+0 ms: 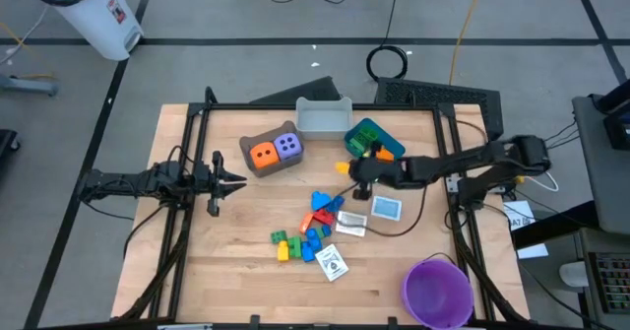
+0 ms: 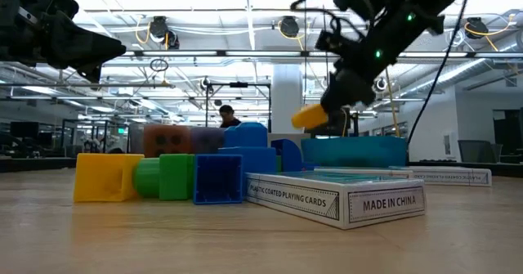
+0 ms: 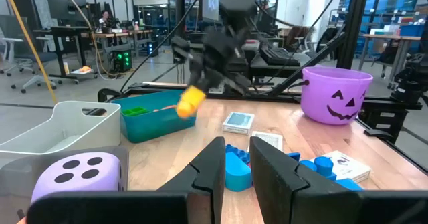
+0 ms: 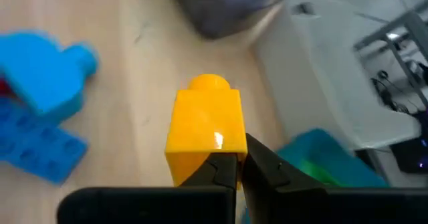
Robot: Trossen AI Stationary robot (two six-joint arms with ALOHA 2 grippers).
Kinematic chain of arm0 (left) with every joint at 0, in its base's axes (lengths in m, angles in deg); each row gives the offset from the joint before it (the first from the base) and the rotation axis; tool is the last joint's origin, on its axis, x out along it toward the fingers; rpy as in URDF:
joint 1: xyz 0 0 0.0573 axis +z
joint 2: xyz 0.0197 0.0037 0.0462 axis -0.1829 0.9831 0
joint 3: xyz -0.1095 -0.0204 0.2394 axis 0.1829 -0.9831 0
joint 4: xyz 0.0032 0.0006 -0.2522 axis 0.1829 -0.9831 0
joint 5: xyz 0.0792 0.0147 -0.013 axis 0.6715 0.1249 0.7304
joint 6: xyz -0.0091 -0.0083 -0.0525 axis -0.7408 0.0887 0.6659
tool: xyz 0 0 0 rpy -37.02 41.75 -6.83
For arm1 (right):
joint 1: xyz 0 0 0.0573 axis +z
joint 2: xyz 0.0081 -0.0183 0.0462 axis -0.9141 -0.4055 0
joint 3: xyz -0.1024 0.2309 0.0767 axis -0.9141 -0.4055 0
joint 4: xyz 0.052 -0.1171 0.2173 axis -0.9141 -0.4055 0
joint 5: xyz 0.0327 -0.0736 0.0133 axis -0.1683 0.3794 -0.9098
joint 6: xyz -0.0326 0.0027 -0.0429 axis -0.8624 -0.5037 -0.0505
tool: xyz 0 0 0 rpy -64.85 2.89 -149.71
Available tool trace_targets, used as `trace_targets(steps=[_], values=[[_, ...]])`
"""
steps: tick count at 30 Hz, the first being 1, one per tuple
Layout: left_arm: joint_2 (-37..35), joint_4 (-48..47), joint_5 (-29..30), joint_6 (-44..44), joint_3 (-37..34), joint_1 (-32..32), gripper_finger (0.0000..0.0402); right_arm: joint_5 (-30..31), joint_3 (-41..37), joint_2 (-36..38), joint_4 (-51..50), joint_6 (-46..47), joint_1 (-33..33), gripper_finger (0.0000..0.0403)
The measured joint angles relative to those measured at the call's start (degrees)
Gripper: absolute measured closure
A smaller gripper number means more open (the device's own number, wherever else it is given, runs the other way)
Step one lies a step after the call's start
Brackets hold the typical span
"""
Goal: Pick & Place Toys
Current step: Put the top yellow 1 stud game piece into the blue bin
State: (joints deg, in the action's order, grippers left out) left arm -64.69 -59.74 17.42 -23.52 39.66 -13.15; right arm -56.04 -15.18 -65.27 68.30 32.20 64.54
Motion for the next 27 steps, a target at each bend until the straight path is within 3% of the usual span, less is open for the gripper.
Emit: trace_targets(steps=[14, 27], values=[[0.0, 0.0, 0.0, 0.0, 0.0, 0.0, 0.0325, 0.0, -15.2, 19.0, -1.2, 11.1, -13.0, 0.0401], [0.0, 0.0, 0.0, 0.0, 0.0, 0.0, 0.0325, -0.2, -21.3, 17.6, 1.2, 13.3, -14.3, 0.0401]])
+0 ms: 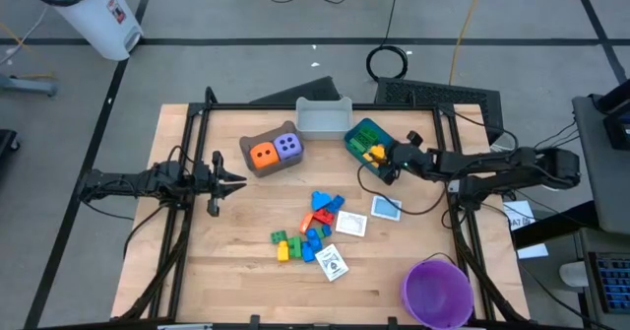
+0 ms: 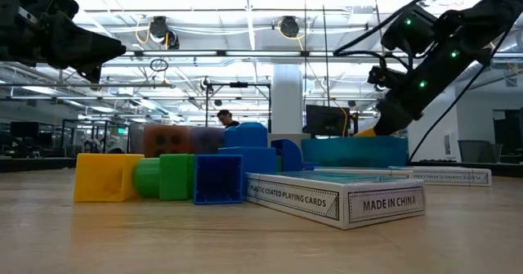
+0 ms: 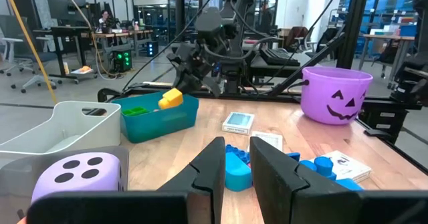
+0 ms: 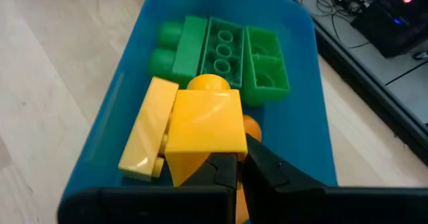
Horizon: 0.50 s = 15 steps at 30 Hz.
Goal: Pick & Place Toys
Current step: Put the top yellow 1 stud game piece into the blue bin
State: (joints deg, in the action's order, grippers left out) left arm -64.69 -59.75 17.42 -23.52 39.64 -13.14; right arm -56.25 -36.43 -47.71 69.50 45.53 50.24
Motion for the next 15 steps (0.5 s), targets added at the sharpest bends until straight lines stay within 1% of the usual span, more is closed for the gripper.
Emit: trace_targets(steps=[6, 8, 11, 15], values=[[0.0, 0.0, 0.0, 0.0, 0.0, 0.0, 0.0325, 0.0, 0.0, -1.9, 1.6, -1.5, 0.0, 0.0400], [0.0, 0.0, 0.0, 0.0, 0.0, 0.0, 0.0325, 0.0, 0.0, -2.2, 2.3, -1.3, 0.0, 0.0394], [0.0, 0.0, 0.0, 0.0, 0.0, 0.0, 0.0325, 0.0, 0.0, -2.5, 2.7, -1.2, 0.0, 0.0368], [0.0, 0.0, 0.0, 0.0, 0.0, 0.0, 0.0325, 0.0, 0.0, -2.5, 2.7, -1.2, 0.0, 0.0320]])
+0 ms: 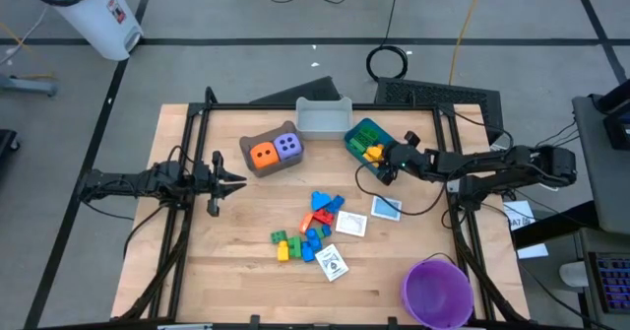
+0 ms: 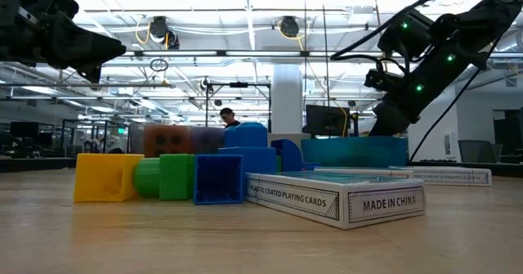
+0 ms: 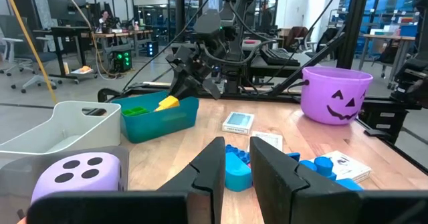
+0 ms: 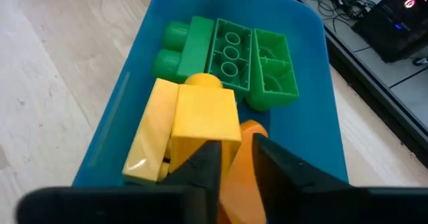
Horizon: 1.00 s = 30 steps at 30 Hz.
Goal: Pick & Place Toys
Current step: Put the top yellow 1 stud game piece into the blue bin, then put the blue 8 studs game piece into the blue bin
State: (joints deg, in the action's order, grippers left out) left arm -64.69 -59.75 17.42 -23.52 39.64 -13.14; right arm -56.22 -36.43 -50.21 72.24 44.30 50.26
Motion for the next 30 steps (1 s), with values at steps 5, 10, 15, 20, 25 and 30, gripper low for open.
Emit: trace_targets(steps=[5, 10, 15, 20, 25, 30], values=[[0.0, 0.0, 0.0, 0.0, 0.0, 0.0, 0.0325, 0.1, 0.0, 0.2, -0.1, -0.1, 0.0, 0.0275], [0.0, 0.0, 0.0, 0.0, 0.0, 0.0, 0.0325, 0.2, 0.0, 2.3, -0.1, -1.6, 0.0, 0.0249], [0.0, 0.0, 0.0, 0.0, 0.0, 0.0, 0.0325, 0.2, 0.0, 5.4, -0.1, -1.7, 0.0, 0.0238], [0.0, 0.0, 0.0, 0.0, 0.0, 0.0, 0.0325, 0.2, 0.0, 7.9, 0.0, -1.5, 0.0, 0.0236], [0.0, 0.0, 0.0, 0.0, 0.0, 0.0, 0.0325, 0.0, 0.0, 9.3, 0.9, -1.3, 0.0, 0.0237], [0.0, 0.0, 0.0, 0.0, 0.0, 0.0, 0.0325, -2.7, 0.0, 9.4, 5.8, 1.9, 0.0, 0.0233]])
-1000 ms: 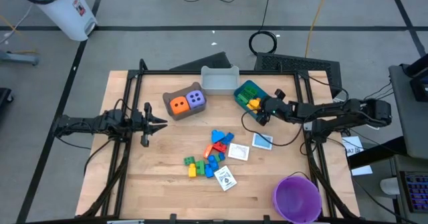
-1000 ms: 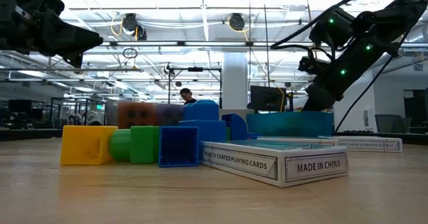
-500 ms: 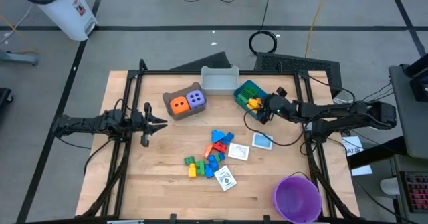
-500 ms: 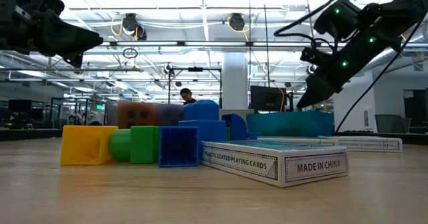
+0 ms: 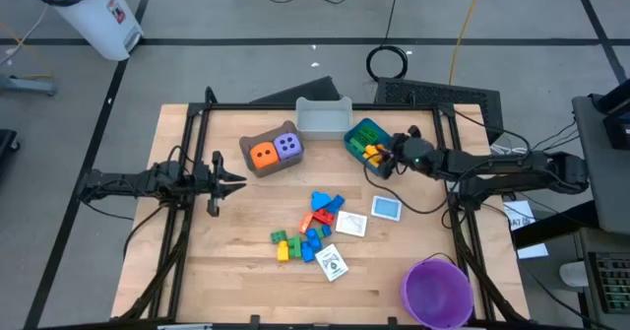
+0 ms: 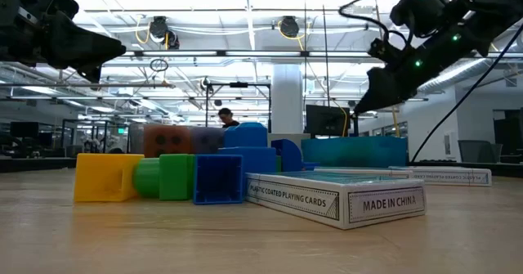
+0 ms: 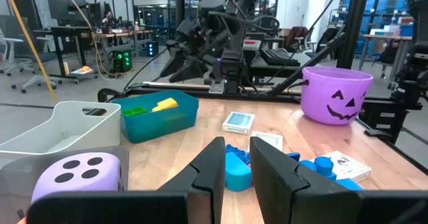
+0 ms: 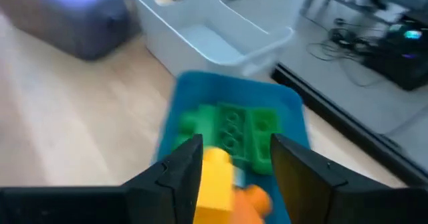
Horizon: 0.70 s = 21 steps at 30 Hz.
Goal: Pick & Place Toys
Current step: Put the blue 8 studs game piece into the blue bin
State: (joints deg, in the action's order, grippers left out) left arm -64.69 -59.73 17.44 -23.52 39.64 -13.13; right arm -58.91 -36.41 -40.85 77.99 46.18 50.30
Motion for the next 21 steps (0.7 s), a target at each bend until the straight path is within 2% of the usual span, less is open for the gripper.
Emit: trace_targets(steps=[7, 9, 15, 21], values=[[0.0, 0.0, 0.0, 0.0, 0.0, 0.0, 0.0325, -13.5, 0.0, 0.0, 7.8, 2.6, 0.5, 0.0219], [0.0, 0.0, 0.0, 0.0, 0.0, 0.0, 0.0325, -15.3, 0.0, -0.2, 9.4, 2.6, 1.4, 0.0211], [0.0, 0.0, 0.0, 0.0, 0.0, 0.0, 0.0325, -15.8, 0.1, -3.0, 14.2, 2.2, 6.1, 0.0172], [0.0, 0.0, 0.0, 0.0, 0.0, 0.0, 0.0325, -22.2, 1.0, -8.6, 18.1, 2.6, 9.2, 0.0134]])
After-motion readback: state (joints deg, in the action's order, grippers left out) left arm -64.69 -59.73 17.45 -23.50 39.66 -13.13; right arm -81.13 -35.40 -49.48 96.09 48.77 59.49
